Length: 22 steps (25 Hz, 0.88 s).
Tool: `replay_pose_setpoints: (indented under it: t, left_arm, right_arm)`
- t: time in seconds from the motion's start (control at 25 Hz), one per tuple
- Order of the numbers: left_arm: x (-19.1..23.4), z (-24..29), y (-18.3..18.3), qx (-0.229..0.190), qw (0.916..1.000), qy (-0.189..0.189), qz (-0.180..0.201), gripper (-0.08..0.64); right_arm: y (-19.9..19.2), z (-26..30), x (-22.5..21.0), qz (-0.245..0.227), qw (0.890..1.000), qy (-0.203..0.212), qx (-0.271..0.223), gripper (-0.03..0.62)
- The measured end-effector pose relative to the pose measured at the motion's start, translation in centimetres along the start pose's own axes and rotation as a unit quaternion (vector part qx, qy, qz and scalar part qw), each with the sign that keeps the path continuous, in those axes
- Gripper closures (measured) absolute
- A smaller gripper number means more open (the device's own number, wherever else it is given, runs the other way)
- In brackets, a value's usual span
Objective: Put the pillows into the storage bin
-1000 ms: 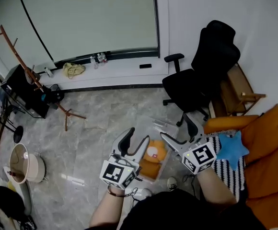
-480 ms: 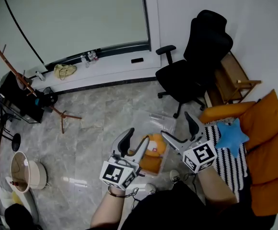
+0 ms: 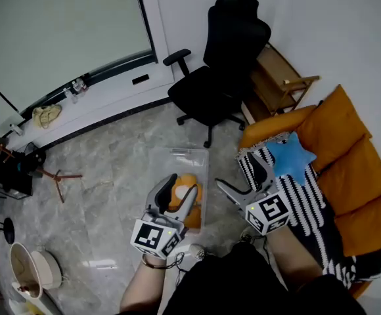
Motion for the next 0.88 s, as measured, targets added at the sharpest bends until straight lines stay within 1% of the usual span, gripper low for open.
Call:
replay_pose_setpoints:
  t: [0.2,0.4,0.64,0.88]
  left_arm:
    - [-3.8,5.6,0.1,0.012,0.9983,-0.056,0.008,0.339]
    - [-9.2,12.3,-1.4,0.032,0.9945,-0.099,0.01,0.339]
    - [-15.5,19.5,-4.0,0.062,0.9893,-0.132,0.0,0.339]
    - [-21.2,25.1,-6.5,0.096,0.9801,-0.173,-0.012,0.339]
  right_arm:
    - [-0.4,-3.7,-5.9,0.016,0.998,-0.053,0.003,0.112]
    - [-2.3,-8.5,-13.1,0.034,0.995,-0.097,0.01,0.112]
    - [-5.6,-13.5,-21.1,0.059,0.99,-0.122,0.031,0.106]
    - [-8.7,-17.4,-26.4,0.083,0.985,-0.142,0.057,0.1]
Point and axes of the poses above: the fingertips, and each gripper's own axes: z forward along the fingers, x to its left, y out of its top, the point moved 5 cm from there along -z, backward along the fingers, and after that the axes turned 7 degrees about -y, right-handed, at the moved point
